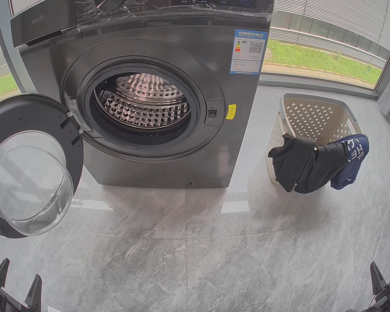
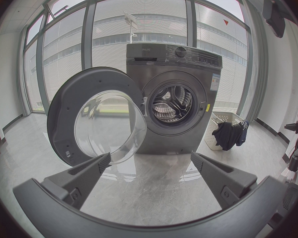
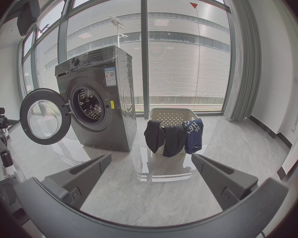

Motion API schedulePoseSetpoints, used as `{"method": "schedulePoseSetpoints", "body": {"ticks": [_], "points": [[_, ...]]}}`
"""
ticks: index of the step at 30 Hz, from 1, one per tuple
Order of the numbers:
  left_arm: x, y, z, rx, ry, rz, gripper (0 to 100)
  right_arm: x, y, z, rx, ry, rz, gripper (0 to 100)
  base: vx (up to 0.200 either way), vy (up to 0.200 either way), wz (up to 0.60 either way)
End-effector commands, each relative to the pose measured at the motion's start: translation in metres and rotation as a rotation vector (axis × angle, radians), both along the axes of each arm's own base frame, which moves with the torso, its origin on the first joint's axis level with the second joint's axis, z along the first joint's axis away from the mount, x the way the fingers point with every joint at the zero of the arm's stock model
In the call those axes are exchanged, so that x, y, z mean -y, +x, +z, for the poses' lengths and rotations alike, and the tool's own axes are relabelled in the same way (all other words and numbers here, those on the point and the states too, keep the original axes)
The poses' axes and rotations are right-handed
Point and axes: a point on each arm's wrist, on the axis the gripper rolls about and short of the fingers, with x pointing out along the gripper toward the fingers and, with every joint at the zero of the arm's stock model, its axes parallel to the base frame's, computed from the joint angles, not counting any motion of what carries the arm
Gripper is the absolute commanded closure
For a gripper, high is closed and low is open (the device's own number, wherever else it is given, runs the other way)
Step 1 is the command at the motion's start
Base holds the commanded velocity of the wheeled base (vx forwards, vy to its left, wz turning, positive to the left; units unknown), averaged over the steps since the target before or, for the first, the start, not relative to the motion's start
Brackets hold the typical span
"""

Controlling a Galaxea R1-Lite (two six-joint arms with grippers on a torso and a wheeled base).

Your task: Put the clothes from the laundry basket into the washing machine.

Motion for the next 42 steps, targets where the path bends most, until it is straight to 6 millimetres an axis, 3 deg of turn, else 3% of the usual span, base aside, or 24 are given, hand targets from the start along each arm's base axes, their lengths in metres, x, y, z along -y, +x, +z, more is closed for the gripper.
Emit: {"method": "schedulePoseSetpoints", "body": {"ticks": [1, 11, 29, 42], "points": [[0.0, 0.0004, -0.0052, -0.006, 0.0, 0.0, 0, 0.0, 0.0003, -0.0052, -0.005, 0.0, 0.0, 0, 0.0, -0.2, 0.0], [0.0, 0.0004, -0.0052, -0.006, 0.0, 0.0, 0, 0.0, 0.0003, -0.0052, -0.005, 0.0, 0.0, 0, 0.0, -0.2, 0.0], [0.0, 0.0004, -0.005, -0.004, -0.002, 0.002, 0, 0.0, 0.0003, -0.0052, -0.005, 0.0, 0.0, 0, 0.0, 0.0, 0.0], [-0.0001, 0.0004, -0.0052, -0.006, -0.002, 0.005, 0, 0.0, 0.0003, -0.0052, -0.005, 0.0, 0.0, 0, 0.0, -0.2, 0.0]]}}
